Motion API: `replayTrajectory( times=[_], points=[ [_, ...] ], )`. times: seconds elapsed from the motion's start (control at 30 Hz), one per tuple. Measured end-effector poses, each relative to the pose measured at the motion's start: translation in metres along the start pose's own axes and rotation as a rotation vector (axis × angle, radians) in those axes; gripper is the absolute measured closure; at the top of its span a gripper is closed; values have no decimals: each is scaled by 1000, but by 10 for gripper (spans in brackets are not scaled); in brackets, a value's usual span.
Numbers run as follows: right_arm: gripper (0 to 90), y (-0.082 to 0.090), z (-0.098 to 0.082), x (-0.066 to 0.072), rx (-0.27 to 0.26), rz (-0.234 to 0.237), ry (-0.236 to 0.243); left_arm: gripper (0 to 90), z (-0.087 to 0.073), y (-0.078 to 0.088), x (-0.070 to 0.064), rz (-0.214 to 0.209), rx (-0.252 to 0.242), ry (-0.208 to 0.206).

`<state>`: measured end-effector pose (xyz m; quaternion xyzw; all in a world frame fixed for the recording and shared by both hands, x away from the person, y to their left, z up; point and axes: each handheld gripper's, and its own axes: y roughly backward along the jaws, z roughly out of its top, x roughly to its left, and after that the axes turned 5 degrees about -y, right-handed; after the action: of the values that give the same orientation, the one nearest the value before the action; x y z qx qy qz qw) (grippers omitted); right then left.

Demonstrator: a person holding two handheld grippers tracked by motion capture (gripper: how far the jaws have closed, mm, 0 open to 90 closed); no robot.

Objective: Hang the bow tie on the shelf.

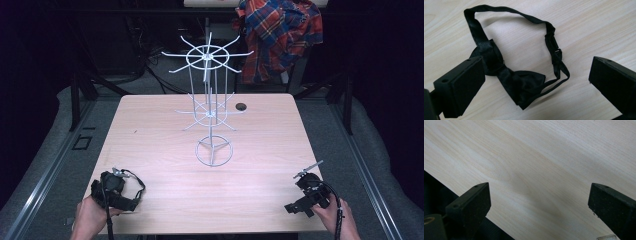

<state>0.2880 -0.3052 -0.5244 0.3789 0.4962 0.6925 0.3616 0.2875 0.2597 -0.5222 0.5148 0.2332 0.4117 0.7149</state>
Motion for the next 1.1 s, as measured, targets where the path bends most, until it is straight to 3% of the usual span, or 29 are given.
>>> replayTrajectory(
  times=[0.1, 0.13, 0.3, 0.43, 0.6, 0.63, 0.73, 0.83, 1.0, 1.03, 1.1],
  points=[
    [40, 0, 0, 1, 3, -9, -6, 54, 3, -4, -4, -6, 15, -19],
    [40, -1, 0, 2, -6, -1, -22, 83, 3, -5, -6, -9, 16, -25],
    [41, 0, -1, 0, -6, 0, -4, 269, 5, -12, -10, -46, 56, -52],
    [41, 1, -1, 0, 0, -6, 0, 456, 4, -19, -9, -66, 89, -54],
    [42, 0, -2, -1, -17, -4, -9, 591, 3, -21, -4, -94, 93, -43],
    [42, 1, -1, -1, 7, -17, -3, 622, 4, -21, -4, -102, 96, -44],
    [42, 1, -1, 0, 4, -12, -4, 682, 4, -23, -4, -128, 104, -43],
    [42, 0, -2, 0, -10, 0, -4, 722, 5, -23, -5, -124, 113, -48],
    [43, 3, -2, 0, 2, -37, 9, 787, 4, -24, -5, -125, 122, -45],
    [43, 0, -2, 0, -11, 3, -2, 799, 4, -25, -4, -126, 122, -44],
    [42, 1, -2, 0, 2, -8, 2, 835, 4, -25, -4, -125, 118, -43]
  ],
)
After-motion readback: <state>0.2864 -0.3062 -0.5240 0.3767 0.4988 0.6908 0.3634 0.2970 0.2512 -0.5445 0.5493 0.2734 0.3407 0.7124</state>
